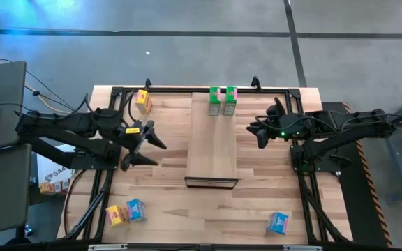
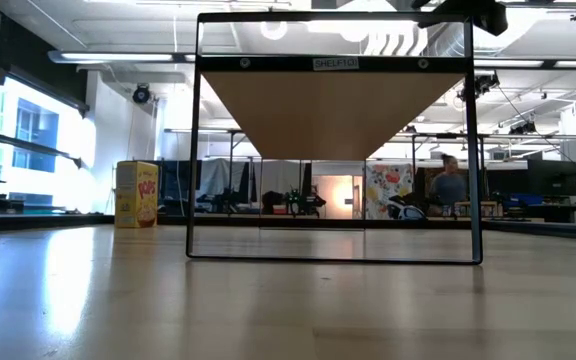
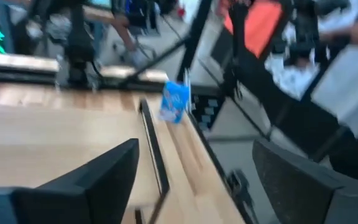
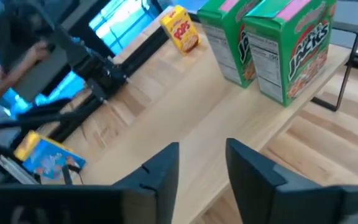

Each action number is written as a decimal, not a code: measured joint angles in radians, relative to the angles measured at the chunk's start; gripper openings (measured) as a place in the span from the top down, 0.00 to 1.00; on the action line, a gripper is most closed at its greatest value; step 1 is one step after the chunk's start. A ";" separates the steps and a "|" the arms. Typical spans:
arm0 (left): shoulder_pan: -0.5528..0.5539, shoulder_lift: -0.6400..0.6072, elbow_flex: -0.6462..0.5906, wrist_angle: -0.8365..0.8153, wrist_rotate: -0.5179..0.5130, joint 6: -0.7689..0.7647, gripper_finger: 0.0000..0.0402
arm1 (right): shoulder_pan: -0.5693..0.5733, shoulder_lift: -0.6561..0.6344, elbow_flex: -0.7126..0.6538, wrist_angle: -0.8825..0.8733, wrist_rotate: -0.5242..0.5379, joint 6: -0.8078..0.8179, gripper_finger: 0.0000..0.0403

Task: Stack cereal on shelf
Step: Put the left blue cereal box on the shelf

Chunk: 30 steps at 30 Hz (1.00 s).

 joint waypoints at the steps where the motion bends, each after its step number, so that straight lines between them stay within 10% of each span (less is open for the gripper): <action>1: 0.000 0.000 0.008 -0.035 0.015 0.017 0.22 | 0.000 0.000 0.000 0.002 0.003 0.011 0.66; 14: -0.185 0.035 0.075 -0.293 0.091 0.250 0.21 | 0.000 0.000 0.000 -0.011 0.025 0.053 0.64; 30: -0.673 0.237 0.076 -0.468 -0.184 0.311 0.21 | 0.000 0.000 0.000 -0.150 -0.043 0.054 0.64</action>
